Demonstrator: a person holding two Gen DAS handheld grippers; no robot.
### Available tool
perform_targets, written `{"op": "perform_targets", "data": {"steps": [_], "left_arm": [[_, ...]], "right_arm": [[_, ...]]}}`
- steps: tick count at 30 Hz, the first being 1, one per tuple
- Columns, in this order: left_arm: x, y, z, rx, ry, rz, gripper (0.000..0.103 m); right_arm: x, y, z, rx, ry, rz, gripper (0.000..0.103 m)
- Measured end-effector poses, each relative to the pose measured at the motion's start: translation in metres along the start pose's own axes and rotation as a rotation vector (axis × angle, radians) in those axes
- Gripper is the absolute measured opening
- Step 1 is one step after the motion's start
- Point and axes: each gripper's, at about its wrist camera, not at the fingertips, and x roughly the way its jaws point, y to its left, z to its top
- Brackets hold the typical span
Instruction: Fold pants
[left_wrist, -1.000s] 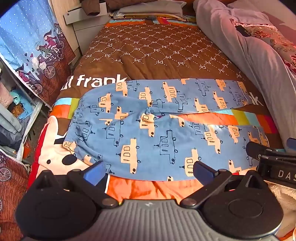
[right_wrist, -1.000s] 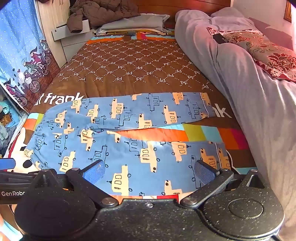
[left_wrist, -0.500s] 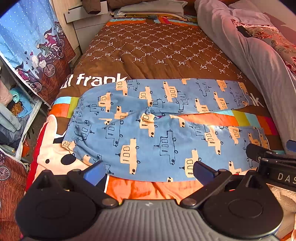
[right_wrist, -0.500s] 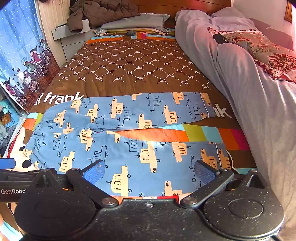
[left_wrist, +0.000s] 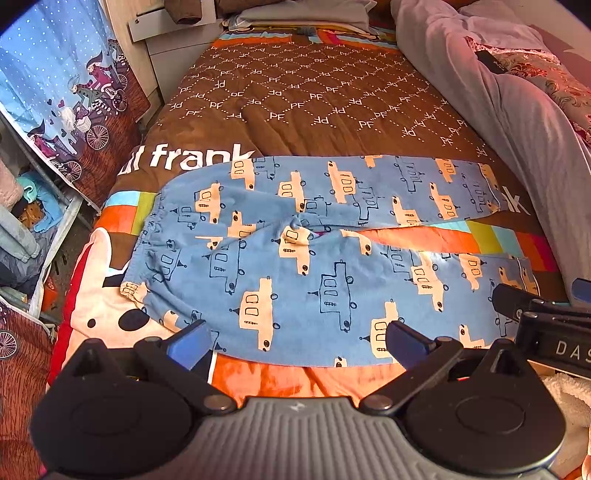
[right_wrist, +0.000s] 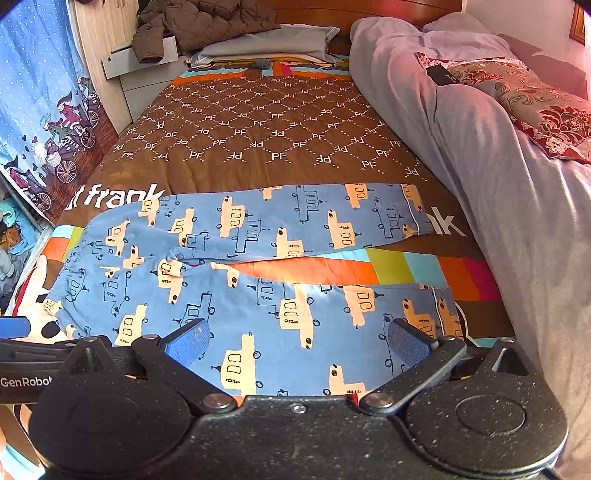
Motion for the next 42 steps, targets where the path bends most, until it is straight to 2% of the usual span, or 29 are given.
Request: {"op": "perform_targets", "data": {"steps": [19,24,27,29,35,40,42], "left_arm": [[0.023,0.003,0.012,-0.011,0.034,0.021,0.103],[0.031,0.006,0.014,-0.017,0.033,-0.003,0.103],[0.047,0.012,0.019,-0.033,0.082,-0.055,0.103],[0.060,0.018,0.021,-0.043,0.121,-0.059,0.103],[0.083,0.036,0.037,0.022,0.045,0.009,0.103],[0.106,0.068,0.068,0.088,0.001,0.030,0.103],[0.118,0.082,0.082,0.123,-0.021,0.038,0.103]], "right_arm": [[0.028,0.000,0.013,-0.025,0.032,0.022,0.102],[0.038,-0.001,0.020,-0.049,0.037,0.041,0.102],[0.045,-0.002,0.025,-0.061,0.027,0.069,0.102],[0.051,-0.003,0.029,-0.065,0.005,0.114,0.102],[0.087,0.002,0.045,-0.163,-0.009,0.204,0.102],[0.120,0.014,0.063,-0.247,-0.011,0.271,0.102],[0.134,0.019,0.071,-0.269,-0.024,0.270,0.102]]}}
